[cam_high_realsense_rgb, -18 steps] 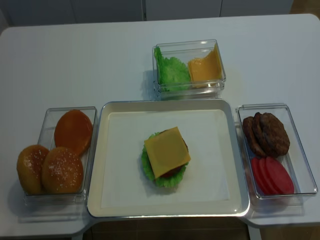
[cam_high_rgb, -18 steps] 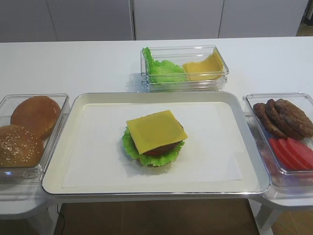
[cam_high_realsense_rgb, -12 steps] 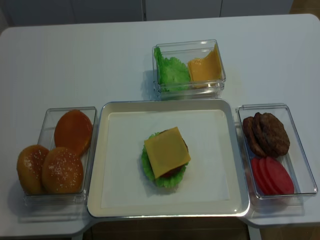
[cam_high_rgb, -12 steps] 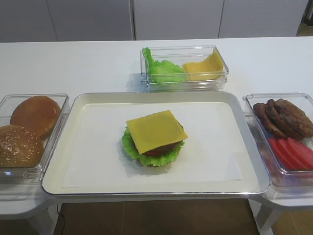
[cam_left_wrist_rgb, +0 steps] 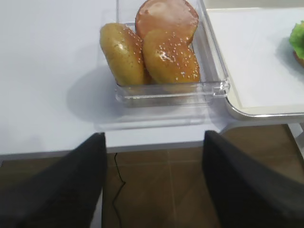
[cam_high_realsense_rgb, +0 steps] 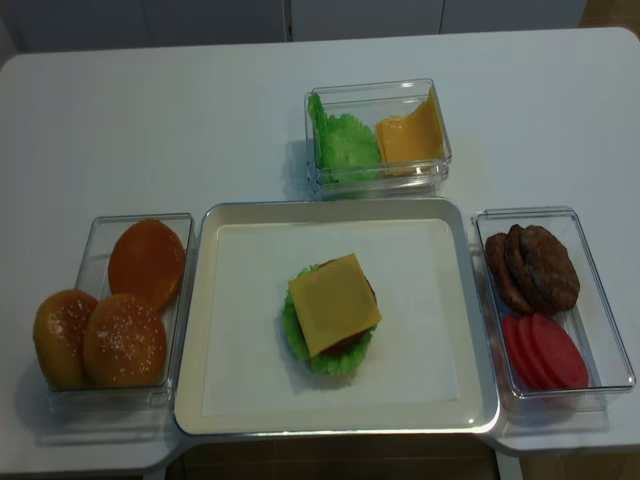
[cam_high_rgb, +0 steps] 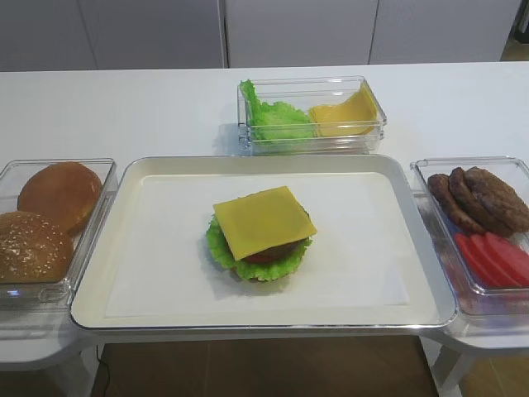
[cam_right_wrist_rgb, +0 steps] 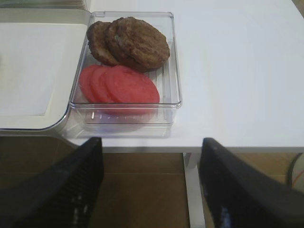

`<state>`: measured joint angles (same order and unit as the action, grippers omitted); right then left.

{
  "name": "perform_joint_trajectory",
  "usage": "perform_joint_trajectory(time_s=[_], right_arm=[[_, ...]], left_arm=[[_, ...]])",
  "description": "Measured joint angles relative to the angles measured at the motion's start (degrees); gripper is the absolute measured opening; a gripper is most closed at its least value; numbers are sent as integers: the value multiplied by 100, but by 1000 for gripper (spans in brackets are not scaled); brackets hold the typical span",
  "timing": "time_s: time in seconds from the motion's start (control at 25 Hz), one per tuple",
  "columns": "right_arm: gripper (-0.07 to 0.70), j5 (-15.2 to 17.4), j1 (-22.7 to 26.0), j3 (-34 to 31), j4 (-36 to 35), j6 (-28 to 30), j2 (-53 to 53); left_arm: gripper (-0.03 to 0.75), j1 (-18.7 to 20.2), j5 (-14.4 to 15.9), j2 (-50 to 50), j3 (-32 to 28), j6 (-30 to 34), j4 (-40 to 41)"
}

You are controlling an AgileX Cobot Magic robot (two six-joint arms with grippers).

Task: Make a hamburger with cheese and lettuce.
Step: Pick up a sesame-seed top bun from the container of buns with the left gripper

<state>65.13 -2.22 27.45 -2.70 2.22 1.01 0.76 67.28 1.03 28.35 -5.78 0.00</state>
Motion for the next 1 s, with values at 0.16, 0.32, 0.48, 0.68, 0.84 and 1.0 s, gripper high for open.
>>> perform_joint_trajectory(time_s=[0.16,0.32,0.48,0.68,0.84,1.0], right_arm=[[501,0,0,0,0,0,0],[501,0,0,0,0,0,0],[501,0,0,0,0,0,0],[501,0,0,0,0,0,0],[501,0,0,0,0,0,0],[501,0,0,0,0,0,0]], left_arm=[[505,0,-365,0,154,0,0],[508,0,-715,-586,392,-11,0],[508,0,-1099,-1663,617,-206,0],[508,0,-1429,-3188,1001,-695,0],[507,0,-1475,-4379,1488,-873,0],[507,-84,-1475,-5257,1988,-894,-57]])
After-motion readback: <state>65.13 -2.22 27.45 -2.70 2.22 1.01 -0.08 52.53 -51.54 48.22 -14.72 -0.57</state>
